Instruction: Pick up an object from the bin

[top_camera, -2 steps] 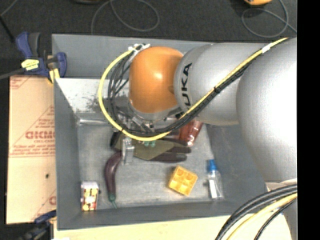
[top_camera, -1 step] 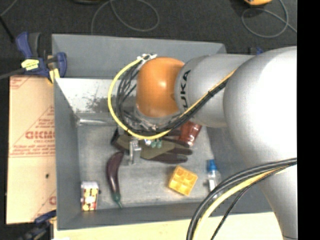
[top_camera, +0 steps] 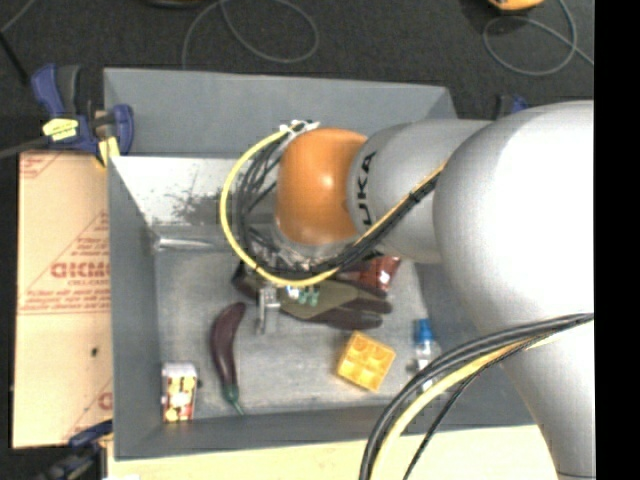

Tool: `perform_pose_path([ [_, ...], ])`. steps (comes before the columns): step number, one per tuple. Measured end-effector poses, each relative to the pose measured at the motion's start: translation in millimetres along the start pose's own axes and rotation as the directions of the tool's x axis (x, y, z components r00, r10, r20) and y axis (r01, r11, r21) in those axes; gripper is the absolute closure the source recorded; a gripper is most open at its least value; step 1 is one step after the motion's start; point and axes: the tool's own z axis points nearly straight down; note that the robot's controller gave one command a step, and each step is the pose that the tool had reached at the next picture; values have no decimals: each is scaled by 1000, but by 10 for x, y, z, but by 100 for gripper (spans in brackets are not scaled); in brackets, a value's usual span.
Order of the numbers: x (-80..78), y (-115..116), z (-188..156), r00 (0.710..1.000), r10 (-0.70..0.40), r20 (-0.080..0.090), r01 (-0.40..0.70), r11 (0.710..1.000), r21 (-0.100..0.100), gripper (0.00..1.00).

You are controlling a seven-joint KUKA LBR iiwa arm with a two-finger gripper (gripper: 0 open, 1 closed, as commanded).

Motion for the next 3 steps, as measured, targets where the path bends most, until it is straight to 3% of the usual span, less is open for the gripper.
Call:
perform_pose_path([
  [1, 137, 71, -162, 988, 152, -1, -152, 988, 1, 0],
  [2, 284, -282, -159, 991, -132, 4, 132, 991, 0, 100],
  [3, 284, -282, -159, 991, -131, 4, 131, 991, 0, 100],
])
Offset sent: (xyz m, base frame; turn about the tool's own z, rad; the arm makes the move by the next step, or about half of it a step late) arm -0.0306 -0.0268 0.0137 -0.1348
